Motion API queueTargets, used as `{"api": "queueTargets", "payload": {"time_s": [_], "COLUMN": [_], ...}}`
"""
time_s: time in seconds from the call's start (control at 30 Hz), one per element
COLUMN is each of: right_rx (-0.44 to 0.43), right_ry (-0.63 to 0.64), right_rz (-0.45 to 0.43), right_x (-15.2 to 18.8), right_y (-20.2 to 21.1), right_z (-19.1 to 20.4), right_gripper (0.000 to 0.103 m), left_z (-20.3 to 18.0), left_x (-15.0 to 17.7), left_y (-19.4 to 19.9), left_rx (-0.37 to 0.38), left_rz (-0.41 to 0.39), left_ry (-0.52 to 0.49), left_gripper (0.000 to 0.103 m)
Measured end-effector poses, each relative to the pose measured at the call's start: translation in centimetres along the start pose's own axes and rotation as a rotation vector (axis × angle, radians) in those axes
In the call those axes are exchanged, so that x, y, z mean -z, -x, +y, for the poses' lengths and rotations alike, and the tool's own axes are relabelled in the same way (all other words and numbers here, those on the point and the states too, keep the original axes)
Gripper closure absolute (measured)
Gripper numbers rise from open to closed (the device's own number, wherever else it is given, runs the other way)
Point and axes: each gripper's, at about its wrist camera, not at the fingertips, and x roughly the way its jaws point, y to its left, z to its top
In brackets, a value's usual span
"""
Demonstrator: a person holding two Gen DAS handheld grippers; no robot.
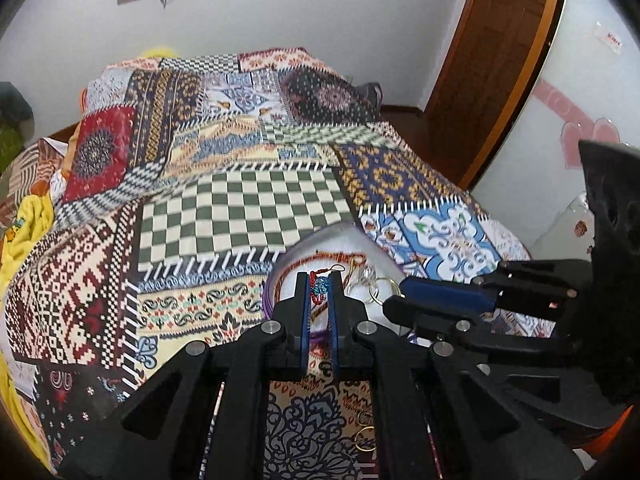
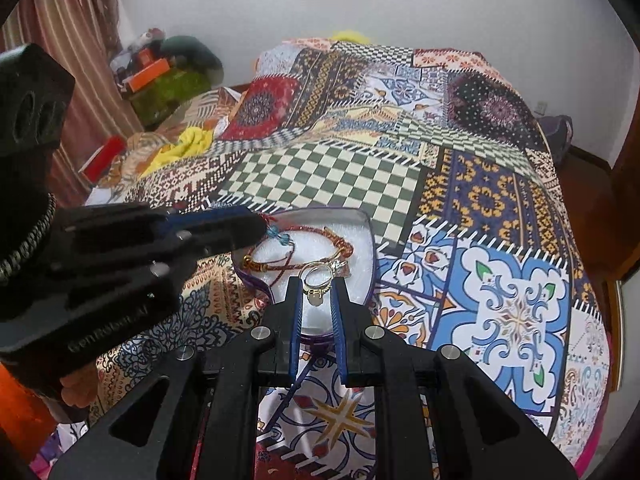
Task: Organize jewelry
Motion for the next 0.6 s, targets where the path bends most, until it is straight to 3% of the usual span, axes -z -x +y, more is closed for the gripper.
{"api": "queueTargets", "payload": {"time_s": [0.37, 0.6], "right_rx": [0.004, 0.02], "right_ry": [0.005, 0.016], "right_rz": [0.031, 0.038], "right_x": [-0.1, -0.1], "right_y": [-0.8, -1.0], "right_z": [-0.2, 0.0], "right_gripper": [0.091, 0.091], "left_z": [0.7, 0.3], "left_x": [0.3, 0.3], "left_y": [-0.7, -0.1], "left_rx": [0.019, 0.002], "left_rz": [0.038, 0.018], "left_ry": [0.029, 0.009], "left_gripper": [0.097, 0.097]}}
